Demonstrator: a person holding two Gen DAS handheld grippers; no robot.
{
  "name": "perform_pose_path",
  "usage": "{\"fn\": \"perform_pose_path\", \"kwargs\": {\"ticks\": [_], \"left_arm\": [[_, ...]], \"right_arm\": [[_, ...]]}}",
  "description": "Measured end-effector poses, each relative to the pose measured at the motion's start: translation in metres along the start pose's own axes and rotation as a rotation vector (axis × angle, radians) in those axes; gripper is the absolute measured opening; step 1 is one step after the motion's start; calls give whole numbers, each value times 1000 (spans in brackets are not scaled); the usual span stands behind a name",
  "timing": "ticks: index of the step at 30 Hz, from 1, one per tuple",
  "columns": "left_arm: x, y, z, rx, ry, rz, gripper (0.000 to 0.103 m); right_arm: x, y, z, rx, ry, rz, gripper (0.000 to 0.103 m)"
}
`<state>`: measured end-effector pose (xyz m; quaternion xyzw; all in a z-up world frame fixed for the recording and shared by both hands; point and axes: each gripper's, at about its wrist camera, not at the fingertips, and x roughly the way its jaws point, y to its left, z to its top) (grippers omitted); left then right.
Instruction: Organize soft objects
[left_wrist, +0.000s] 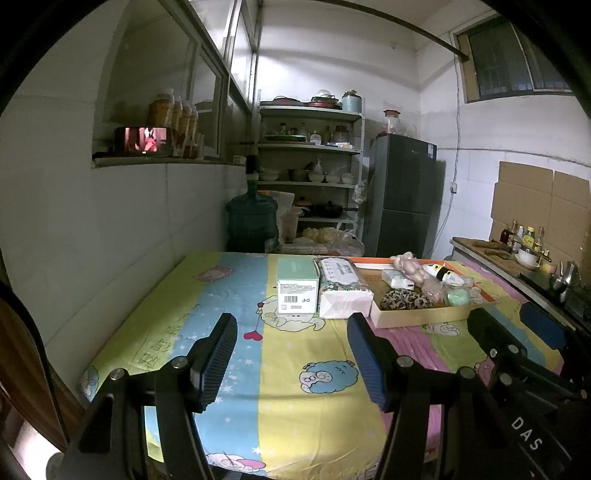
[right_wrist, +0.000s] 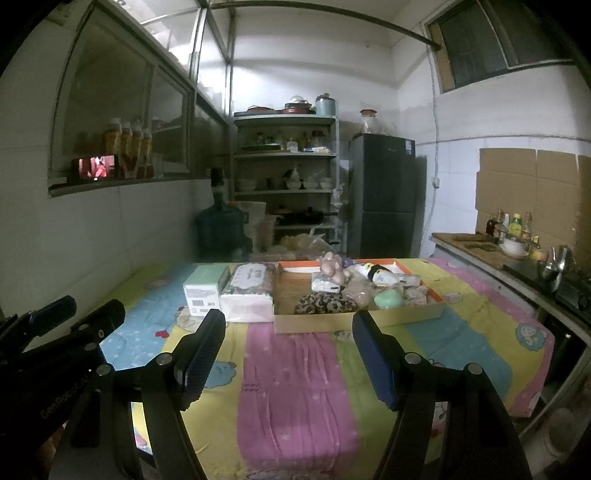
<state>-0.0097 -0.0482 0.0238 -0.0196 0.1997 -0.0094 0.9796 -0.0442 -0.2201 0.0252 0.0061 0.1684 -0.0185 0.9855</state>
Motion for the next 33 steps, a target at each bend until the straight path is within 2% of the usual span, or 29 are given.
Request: {"fn": "perform_pose_path", "kwargs": {"ticks": [33], "left_arm": [[-3,2,-2,-1,-2,0,62]], "right_arm": [[-6,5,-2,-1,-4,8,73]]}}
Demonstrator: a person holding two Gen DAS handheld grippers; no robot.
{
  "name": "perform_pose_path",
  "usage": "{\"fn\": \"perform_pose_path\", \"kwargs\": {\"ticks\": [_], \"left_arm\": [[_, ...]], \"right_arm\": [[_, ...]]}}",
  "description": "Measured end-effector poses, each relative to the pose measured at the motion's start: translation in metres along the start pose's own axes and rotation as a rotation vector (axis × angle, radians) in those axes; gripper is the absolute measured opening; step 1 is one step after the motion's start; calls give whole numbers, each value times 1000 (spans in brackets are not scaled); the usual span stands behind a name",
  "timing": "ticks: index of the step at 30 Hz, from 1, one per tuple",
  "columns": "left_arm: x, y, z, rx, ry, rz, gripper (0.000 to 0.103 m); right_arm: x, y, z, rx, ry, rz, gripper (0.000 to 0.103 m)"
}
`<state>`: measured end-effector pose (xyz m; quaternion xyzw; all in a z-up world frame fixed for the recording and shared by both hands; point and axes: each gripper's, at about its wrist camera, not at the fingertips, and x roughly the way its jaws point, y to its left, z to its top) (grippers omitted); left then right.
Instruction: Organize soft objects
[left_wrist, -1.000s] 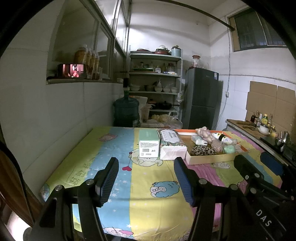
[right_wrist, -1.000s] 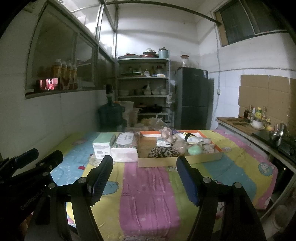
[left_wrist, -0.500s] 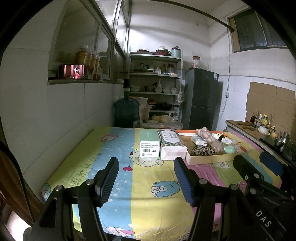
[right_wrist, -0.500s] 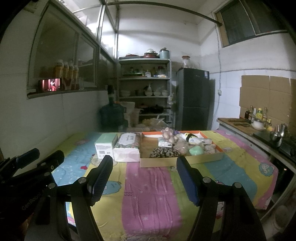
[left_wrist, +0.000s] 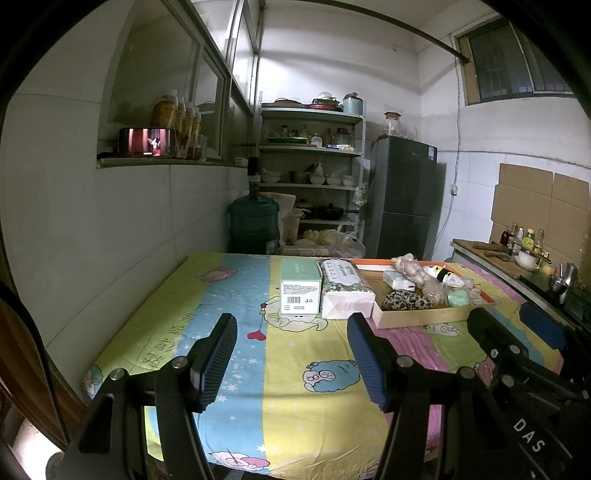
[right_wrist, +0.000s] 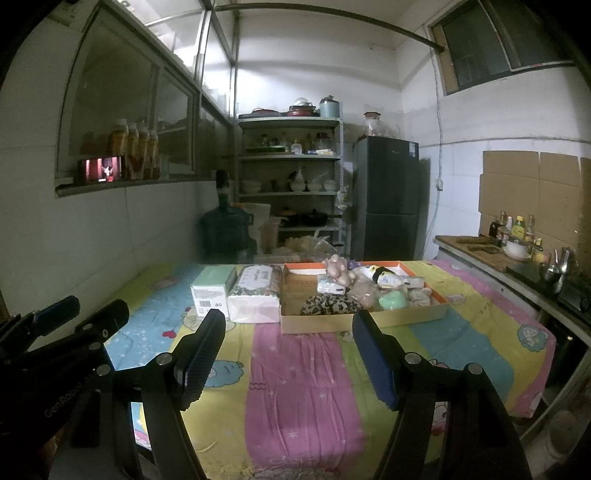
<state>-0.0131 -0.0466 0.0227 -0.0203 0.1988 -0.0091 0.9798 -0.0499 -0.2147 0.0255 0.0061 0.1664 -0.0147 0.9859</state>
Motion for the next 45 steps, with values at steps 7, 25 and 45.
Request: {"fn": "perform_pose_path", "kwargs": {"ticks": [7,25,45], "left_arm": [[-2,0,0,0,-1,-1,62],[-2,-1,0,0,0,-1,62],[-4,0,-2,0,2,-1,62]], "right_arm": [[-1,2,0,-2,0,1,73],[-1,2,0,-1,0,0,73],[0,2,0,0,1,0,73]]}}
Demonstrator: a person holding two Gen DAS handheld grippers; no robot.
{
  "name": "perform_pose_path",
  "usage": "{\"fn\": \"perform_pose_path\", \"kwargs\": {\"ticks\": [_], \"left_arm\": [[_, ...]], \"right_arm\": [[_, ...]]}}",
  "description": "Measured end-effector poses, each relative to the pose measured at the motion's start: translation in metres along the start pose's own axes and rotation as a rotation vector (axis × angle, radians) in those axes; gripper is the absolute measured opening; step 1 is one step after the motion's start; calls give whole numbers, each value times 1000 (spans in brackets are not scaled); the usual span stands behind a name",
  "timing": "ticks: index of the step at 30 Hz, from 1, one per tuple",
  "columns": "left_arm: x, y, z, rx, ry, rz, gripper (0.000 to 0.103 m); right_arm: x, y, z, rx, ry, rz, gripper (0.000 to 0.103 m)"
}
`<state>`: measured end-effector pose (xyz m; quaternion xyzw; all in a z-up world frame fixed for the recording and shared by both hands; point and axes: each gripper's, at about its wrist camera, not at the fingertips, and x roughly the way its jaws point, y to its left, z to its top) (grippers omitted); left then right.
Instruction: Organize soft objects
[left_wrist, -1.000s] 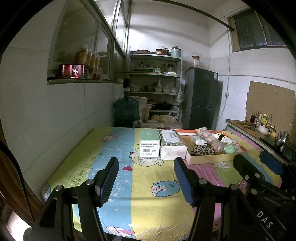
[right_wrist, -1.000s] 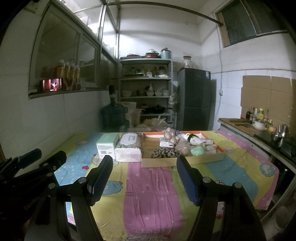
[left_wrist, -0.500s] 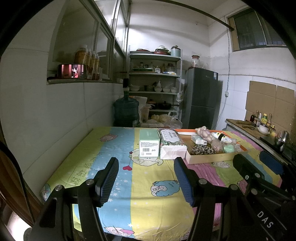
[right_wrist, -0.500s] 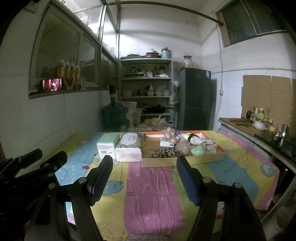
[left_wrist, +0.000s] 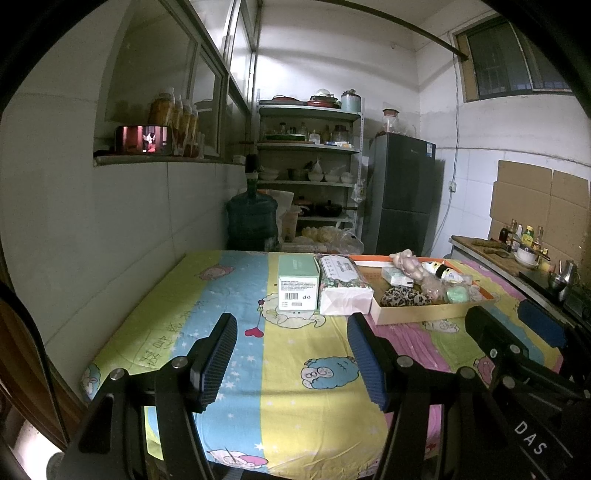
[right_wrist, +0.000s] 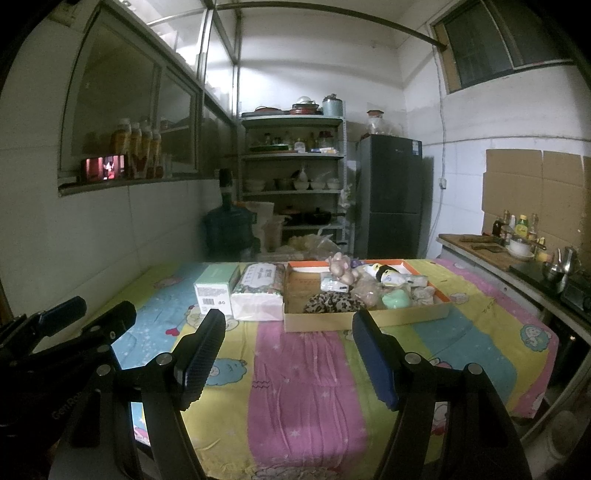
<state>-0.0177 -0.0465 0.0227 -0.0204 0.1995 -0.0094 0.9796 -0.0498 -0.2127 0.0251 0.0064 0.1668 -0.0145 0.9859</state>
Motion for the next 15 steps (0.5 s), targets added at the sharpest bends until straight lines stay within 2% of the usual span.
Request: {"fn": "perform_pose_path", "kwargs": {"ticks": [15], "left_arm": [[1,0,1,0,0,1,62]], "right_arm": [[-2,3,0,0,1,1,73]]}}
